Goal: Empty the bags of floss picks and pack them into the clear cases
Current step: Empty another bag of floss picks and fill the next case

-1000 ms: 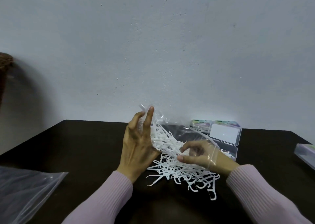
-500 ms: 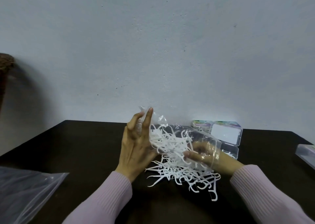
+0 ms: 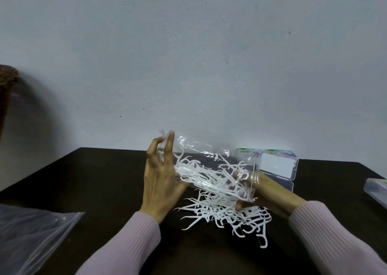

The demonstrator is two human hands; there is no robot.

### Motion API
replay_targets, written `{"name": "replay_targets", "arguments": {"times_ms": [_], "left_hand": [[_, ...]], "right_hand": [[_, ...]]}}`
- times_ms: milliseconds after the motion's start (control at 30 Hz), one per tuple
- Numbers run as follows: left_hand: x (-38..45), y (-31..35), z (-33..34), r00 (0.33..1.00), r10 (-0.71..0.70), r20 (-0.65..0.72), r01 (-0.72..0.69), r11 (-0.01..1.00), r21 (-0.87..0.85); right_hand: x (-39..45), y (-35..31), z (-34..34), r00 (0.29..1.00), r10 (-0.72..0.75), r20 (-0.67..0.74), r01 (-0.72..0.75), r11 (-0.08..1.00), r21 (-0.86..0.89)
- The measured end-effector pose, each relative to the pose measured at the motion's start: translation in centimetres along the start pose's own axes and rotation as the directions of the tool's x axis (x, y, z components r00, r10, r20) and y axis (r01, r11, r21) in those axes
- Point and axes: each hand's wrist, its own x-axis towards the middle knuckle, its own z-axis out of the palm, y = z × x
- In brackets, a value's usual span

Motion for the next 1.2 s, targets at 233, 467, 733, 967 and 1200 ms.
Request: {"name": "replay_targets", "arguments": {"times_ms": [233,467,733,967,1200], "left_hand": [[0.1,-0.2,0.2,1.000,-0.001,0.006,0.001,1.000,0.009],[0.1,-0.1,0.1,1.000,0.008,-0.018,-0.007,1.000,0.010],[0.2,0.0,0.1,0.998,0.060,-0.020,-0.060,0.998,0.018],[0.4,-0.1,-0.1,0.998,0.057,-0.032,-0.056,0.998,0.033],[0.7,-1.3,-0.9,0.977,-0.185,-0.108,0.190,0.981,0.044]], "right_hand": [[0.2,0.1,0.3,0.999,0.046,-0.017,-0.046,0.999,-0.028],[-0.2,-0.2,0.1,0.999,-0.002,-0.038,0.006,0.993,0.117],[0.0,-0.1,0.4,0.996,-0.041,0.077,0.067,0.919,-0.388],[0.4,0.6,0.4,0.998,0.000,0.060,0.035,0.820,-0.571],[0.3,0.7,-0.4,0.986,-0.138,-0.092,0.038,0.727,-0.685]]}}
